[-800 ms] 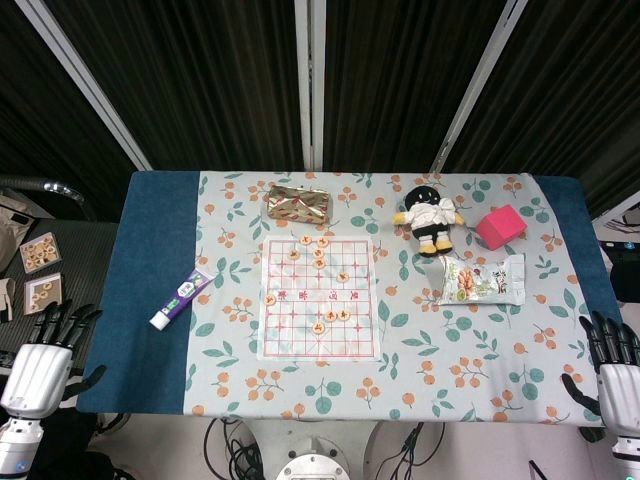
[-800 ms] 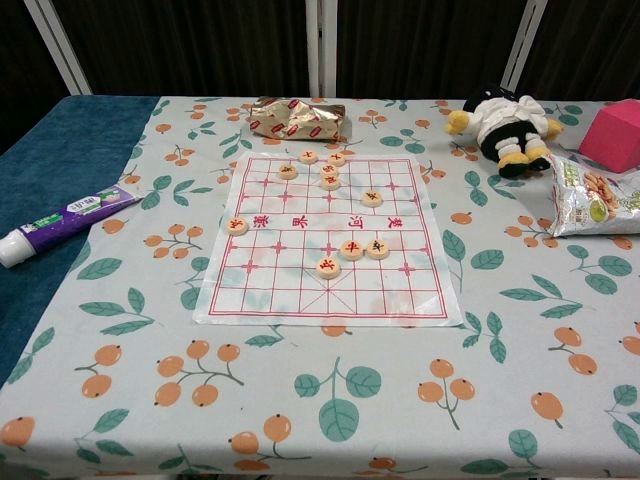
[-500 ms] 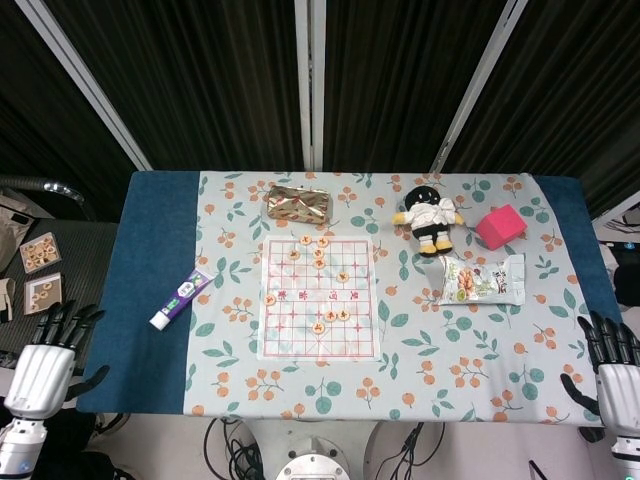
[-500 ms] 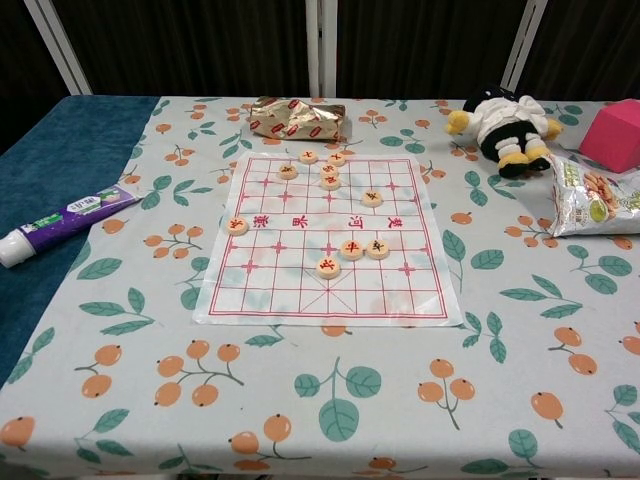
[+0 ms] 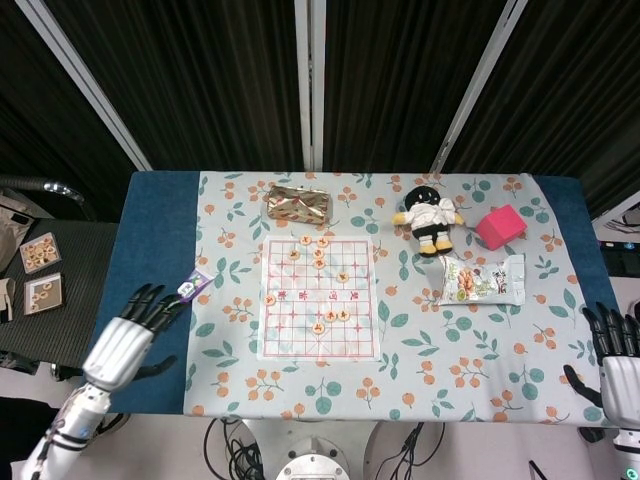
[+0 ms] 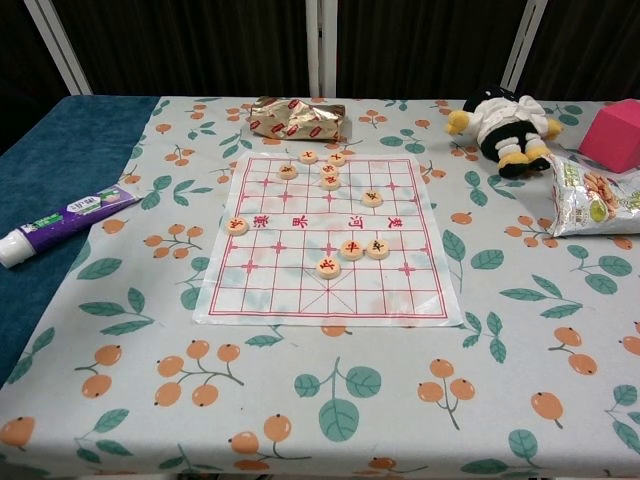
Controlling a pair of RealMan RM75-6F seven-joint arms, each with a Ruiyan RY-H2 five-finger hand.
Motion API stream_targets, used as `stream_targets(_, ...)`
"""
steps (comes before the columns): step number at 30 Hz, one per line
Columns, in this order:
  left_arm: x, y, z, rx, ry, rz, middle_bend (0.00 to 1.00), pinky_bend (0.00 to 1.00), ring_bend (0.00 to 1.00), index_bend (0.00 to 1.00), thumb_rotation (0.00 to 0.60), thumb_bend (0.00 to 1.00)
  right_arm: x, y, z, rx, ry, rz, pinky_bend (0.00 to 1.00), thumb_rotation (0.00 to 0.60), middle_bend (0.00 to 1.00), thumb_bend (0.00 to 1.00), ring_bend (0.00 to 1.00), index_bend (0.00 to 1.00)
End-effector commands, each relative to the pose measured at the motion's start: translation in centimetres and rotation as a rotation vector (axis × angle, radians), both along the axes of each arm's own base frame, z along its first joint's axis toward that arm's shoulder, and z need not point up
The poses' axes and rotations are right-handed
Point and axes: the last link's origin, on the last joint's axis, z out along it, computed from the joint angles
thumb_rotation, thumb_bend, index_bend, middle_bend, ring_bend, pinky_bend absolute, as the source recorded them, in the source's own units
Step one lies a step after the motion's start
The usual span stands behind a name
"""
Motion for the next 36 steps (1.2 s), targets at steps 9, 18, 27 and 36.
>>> stream_targets(9,10.3,5.5,-12.6,-0.232,-0.096,-0.077,0.12,0.0,0.0,0.16,0.6,0.18,-0.2,1.7,1.1,-0.054,-0.038,0.048,0.0,0.6,0.0,0.15,0.0,0.0)
stream_targets(18,14.7,6.9,-17.8,-0.288,-0.093,-0.05,0.12,0.0,0.0,0.18,0.6,0.19,-0.8,2.6,2.3,-0.093,-0.041,0.046,0.0,0.6,0.0,0.15,0.0,0.0)
stream_targets(27,18.0,8.4,-21.5,-0.317,-0.078,-0.016,0.12,0.0,0.0,0.19,0.6,0.21,-1.1,3.2,3.1,-0.119,-0.047,0.044,0.0,0.6,0.0,0.15,0.0,0.0)
stream_targets(36,18.6,10.1,-23.2,-0.292,-0.031,0.001,0.13,0.0,0.0,0.21,0.6,0.25,-1.7,3.5,3.8,-0.15,-0.059,0.033,0.0,0.6,0.0,0.15,0.0,0.0)
